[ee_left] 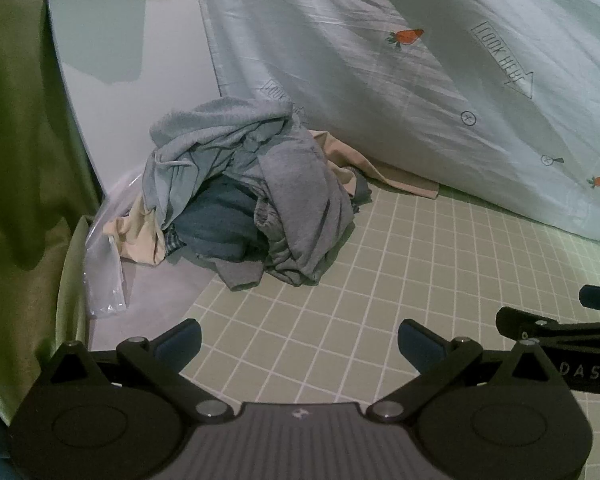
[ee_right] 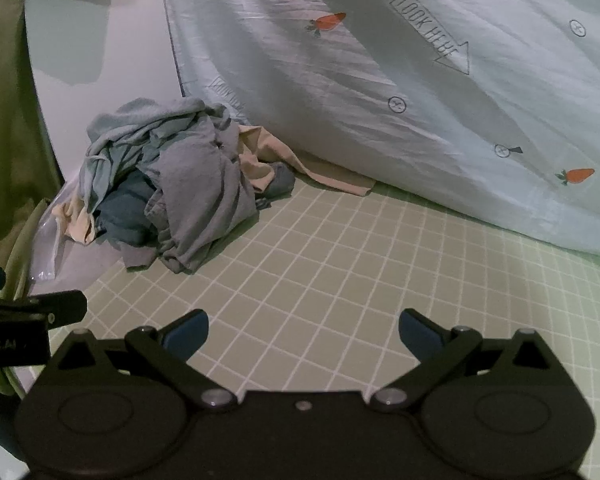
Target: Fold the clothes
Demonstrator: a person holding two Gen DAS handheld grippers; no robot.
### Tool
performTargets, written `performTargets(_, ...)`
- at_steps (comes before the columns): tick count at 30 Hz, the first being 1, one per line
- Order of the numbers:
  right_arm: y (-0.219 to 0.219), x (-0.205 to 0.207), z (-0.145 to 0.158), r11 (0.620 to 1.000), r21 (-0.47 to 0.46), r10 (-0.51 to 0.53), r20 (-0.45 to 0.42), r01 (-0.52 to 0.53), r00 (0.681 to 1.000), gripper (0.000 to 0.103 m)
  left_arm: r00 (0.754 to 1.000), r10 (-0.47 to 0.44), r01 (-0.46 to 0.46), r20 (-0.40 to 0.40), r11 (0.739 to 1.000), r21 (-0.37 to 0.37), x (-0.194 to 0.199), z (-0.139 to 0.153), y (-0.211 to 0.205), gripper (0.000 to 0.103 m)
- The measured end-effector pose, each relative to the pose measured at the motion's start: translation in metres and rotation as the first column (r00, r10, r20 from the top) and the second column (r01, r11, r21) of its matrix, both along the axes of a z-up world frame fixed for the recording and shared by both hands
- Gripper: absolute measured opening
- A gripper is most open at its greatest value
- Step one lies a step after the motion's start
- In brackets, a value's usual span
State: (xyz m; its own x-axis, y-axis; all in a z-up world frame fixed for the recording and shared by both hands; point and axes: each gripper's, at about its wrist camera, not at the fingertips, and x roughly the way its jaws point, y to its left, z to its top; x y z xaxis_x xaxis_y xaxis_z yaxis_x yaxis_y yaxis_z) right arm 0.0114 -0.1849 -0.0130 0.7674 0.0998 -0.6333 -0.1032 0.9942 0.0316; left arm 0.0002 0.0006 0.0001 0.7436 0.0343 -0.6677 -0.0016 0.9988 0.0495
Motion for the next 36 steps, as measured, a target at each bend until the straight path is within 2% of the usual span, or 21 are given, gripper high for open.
performTargets(36,0.0047,0.0004,-0.0054,1.0,0.001,-0.011,-0.01,0.011,1.0,0.103,1.0,0.023,-0.024,-0.018,1.0,-0.003,0.0006,-0.0035,0.0013,0.103)
